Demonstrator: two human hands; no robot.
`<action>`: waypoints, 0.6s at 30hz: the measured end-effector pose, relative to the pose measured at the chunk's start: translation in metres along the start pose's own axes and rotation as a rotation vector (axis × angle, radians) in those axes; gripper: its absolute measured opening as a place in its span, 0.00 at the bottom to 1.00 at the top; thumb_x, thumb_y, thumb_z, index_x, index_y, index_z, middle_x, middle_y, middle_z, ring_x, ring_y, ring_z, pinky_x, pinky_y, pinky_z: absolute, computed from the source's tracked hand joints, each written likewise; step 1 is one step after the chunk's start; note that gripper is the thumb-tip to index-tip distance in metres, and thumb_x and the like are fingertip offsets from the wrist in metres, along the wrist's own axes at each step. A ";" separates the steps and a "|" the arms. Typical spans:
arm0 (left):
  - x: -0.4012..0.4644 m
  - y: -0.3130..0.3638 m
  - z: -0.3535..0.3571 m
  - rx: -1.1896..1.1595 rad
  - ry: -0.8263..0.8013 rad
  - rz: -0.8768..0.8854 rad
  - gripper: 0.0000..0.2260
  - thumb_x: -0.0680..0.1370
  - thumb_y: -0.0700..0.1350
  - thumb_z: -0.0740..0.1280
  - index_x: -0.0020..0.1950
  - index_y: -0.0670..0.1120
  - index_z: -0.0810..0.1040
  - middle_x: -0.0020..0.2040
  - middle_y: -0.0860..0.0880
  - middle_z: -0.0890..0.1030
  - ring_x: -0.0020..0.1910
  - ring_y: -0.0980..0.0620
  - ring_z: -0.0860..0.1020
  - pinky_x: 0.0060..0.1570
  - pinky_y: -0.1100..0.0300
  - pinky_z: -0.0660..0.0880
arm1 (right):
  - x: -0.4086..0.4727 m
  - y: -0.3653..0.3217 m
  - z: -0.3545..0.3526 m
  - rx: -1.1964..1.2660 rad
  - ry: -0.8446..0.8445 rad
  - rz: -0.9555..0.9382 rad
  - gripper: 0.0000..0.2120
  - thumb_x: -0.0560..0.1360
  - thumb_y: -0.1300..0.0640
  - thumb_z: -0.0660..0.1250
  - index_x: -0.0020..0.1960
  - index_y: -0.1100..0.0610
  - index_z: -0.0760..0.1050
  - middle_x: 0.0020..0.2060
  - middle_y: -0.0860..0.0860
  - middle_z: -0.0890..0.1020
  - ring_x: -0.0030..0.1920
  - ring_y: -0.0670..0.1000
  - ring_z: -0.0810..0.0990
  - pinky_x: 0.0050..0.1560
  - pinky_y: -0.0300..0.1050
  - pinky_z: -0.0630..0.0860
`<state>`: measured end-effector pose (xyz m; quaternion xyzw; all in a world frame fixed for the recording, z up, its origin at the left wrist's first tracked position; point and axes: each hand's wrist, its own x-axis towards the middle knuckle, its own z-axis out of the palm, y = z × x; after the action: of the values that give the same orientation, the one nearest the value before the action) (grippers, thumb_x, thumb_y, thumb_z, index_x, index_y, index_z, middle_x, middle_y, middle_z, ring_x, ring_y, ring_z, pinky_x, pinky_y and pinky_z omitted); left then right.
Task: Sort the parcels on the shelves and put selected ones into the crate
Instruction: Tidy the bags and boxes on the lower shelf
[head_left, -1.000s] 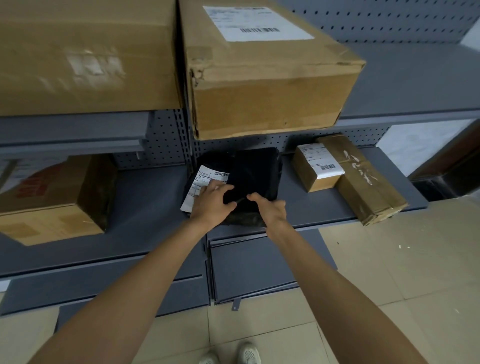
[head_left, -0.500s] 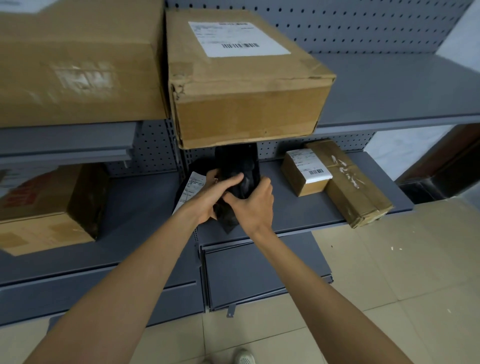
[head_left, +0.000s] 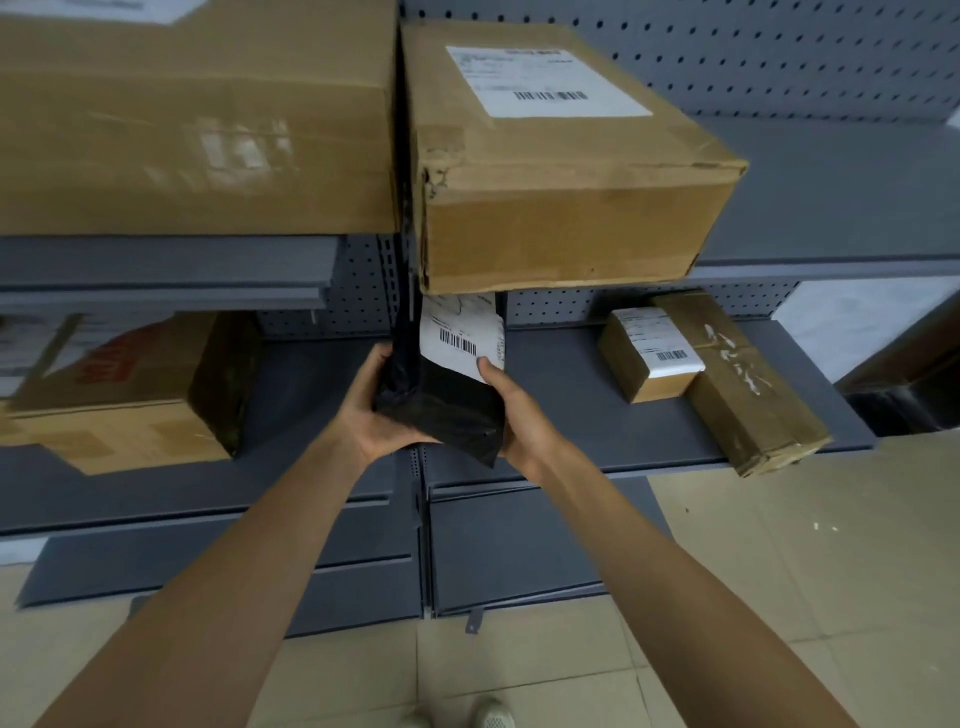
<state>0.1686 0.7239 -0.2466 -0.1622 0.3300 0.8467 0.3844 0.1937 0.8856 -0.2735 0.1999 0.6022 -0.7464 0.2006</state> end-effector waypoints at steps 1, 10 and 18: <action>-0.004 0.001 -0.004 0.030 -0.014 -0.004 0.37 0.42 0.50 0.85 0.50 0.41 0.85 0.54 0.36 0.82 0.55 0.36 0.77 0.44 0.33 0.77 | 0.001 0.000 0.003 0.045 -0.030 0.010 0.30 0.71 0.35 0.67 0.66 0.52 0.75 0.57 0.52 0.84 0.58 0.53 0.82 0.63 0.53 0.76; -0.021 0.033 -0.048 0.509 0.225 0.013 0.19 0.77 0.60 0.62 0.60 0.51 0.79 0.62 0.44 0.80 0.58 0.42 0.80 0.57 0.40 0.75 | 0.008 0.016 0.027 0.173 -0.005 -0.010 0.28 0.71 0.49 0.75 0.67 0.55 0.69 0.57 0.55 0.82 0.55 0.56 0.83 0.53 0.54 0.81; -0.053 0.031 -0.079 0.470 0.286 0.159 0.27 0.73 0.71 0.53 0.59 0.57 0.78 0.60 0.48 0.81 0.59 0.45 0.80 0.58 0.42 0.76 | 0.015 0.022 0.062 0.093 -0.002 -0.031 0.26 0.71 0.53 0.76 0.64 0.53 0.68 0.52 0.53 0.82 0.49 0.53 0.84 0.45 0.49 0.82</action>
<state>0.1811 0.6261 -0.2634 -0.1598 0.5799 0.7430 0.2935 0.1895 0.8197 -0.2879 0.1991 0.5698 -0.7768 0.1800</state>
